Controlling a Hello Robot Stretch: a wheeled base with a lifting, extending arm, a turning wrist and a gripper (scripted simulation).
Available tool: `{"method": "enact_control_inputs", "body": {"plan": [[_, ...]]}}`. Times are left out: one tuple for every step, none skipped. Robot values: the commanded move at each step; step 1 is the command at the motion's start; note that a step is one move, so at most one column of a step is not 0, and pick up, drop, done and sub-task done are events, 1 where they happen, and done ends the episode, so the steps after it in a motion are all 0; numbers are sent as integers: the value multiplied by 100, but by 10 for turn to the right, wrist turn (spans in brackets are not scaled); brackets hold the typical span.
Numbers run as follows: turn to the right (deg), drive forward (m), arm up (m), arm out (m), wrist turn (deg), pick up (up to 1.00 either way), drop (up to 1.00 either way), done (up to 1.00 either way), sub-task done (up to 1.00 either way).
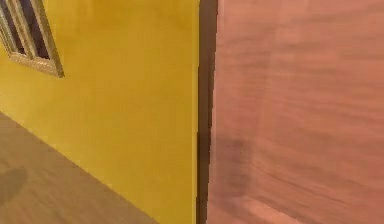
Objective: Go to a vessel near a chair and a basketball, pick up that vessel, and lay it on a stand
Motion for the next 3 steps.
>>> {"method": "enact_control_inputs", "body": {"plan": [[-450,0,0,0,0,0,0,0,0],[-90,0,0,0,0,0,0,0,0],[0,100,0,0,0,0,0,0,0]]}}
